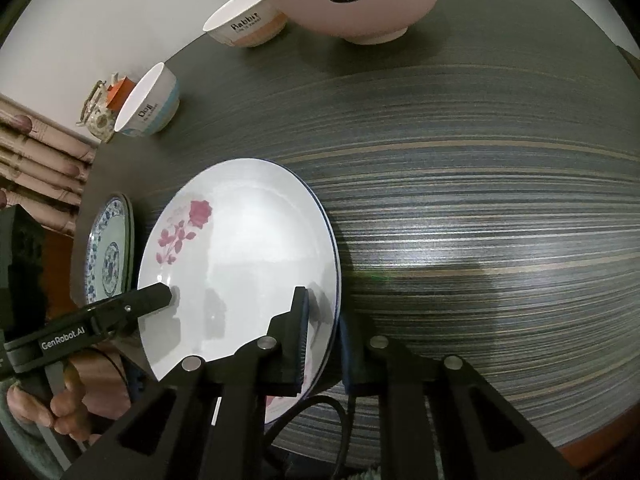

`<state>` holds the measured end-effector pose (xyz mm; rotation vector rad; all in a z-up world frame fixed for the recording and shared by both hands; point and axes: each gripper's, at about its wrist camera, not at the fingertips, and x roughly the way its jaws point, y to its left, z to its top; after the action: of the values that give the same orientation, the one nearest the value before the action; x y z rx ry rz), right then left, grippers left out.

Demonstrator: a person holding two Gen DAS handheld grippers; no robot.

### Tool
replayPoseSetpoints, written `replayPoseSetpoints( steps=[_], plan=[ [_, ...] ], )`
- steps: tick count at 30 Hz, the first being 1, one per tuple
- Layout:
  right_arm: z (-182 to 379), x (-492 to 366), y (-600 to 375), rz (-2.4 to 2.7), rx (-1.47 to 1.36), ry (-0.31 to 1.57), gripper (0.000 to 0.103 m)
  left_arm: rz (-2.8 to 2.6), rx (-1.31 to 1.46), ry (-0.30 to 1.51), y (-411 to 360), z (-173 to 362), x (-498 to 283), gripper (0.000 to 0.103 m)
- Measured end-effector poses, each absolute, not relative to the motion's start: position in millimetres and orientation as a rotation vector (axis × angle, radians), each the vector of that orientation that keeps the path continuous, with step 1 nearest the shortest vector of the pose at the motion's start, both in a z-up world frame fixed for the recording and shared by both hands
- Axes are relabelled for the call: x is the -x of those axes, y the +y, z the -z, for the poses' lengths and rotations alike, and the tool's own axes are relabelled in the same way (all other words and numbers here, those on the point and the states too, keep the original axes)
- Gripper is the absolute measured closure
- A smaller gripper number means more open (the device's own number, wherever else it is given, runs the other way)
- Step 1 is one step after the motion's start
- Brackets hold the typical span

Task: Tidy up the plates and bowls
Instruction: 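Lift the pink-flowered plate with both grippers and carry it toward the blue-and-white stack, then lower the pink-flowered plate onto the blue-and-white plate stack with both grippers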

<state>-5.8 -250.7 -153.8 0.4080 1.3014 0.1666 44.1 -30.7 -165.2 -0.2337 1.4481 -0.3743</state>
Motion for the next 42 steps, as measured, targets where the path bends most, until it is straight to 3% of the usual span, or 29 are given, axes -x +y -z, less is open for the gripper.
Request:
replayPoseSetpoints(
  steps=[27, 42],
  plan=[
    [113, 7, -226, -0.208, -0.360, 1.218, 0.089, 0.344, 0.292, 1.343, 15, 125, -43, 0.082],
    [90, -19, -157, -0.329, -0.263, 1.203, 0.089, 0.211, 0.403, 1.261, 100, 109, -39, 0.082]
  ],
)
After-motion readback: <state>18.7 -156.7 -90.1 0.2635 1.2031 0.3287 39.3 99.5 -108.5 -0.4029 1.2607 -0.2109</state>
